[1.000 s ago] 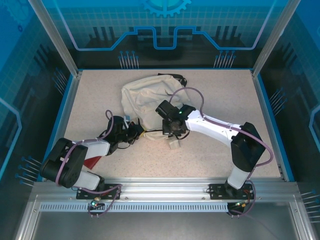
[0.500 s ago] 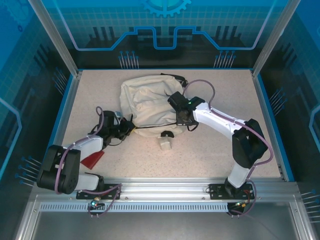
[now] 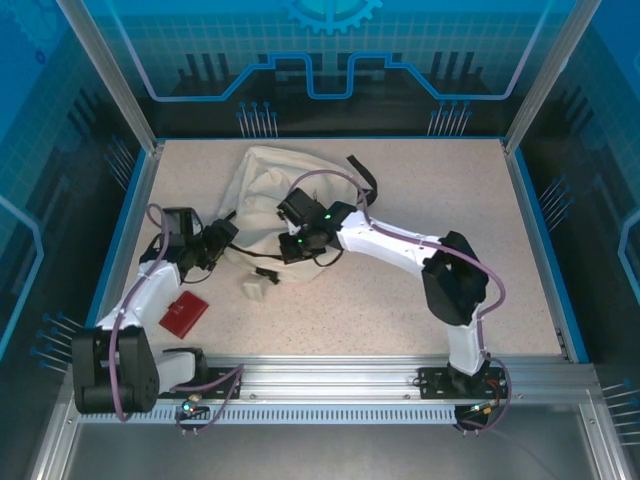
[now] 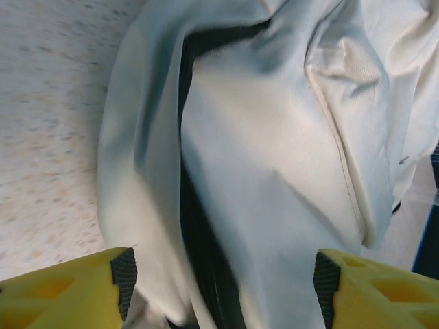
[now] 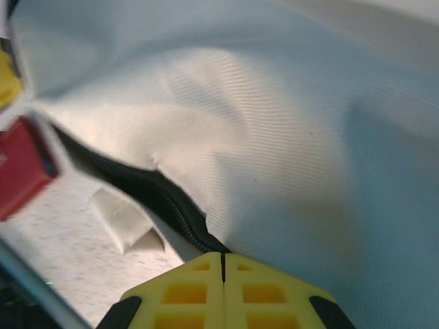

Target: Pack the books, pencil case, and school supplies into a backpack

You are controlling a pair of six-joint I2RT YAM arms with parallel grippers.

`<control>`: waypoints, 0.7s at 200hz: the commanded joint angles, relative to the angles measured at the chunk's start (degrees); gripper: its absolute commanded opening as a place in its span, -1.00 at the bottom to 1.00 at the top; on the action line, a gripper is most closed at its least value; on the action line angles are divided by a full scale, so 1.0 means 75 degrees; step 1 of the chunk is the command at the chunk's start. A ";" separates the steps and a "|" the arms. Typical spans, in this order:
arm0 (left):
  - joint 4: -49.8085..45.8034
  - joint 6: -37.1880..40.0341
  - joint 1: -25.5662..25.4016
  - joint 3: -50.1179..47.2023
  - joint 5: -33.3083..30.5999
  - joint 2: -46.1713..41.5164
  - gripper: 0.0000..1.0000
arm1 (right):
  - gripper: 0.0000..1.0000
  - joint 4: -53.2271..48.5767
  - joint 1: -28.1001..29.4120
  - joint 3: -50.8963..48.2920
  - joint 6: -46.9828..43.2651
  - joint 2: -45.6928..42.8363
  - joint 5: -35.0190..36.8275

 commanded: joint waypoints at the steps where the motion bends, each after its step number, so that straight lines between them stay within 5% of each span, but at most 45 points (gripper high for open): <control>1: -0.1405 -0.0116 0.0067 0.0005 -0.0215 -0.0497 0.48 | -1.00 0.0548 0.0124 0.0737 0.0032 0.0354 -0.0980; 47: 0.0002 -0.1450 -0.0034 -0.0797 0.1716 -0.0883 0.50 | -1.00 0.0197 0.0260 0.1026 -0.0025 0.0454 -0.0793; 83: 0.0735 -0.1632 -0.0379 -0.0817 0.1911 -0.0499 0.34 | -1.00 -0.0201 0.0434 0.0898 -0.0086 0.0209 -0.0488; 140: 0.0827 -0.1307 -0.0422 -0.0841 0.1156 -0.0015 -0.62 | -1.00 -0.0968 0.0664 0.0259 0.0188 -0.0429 0.0778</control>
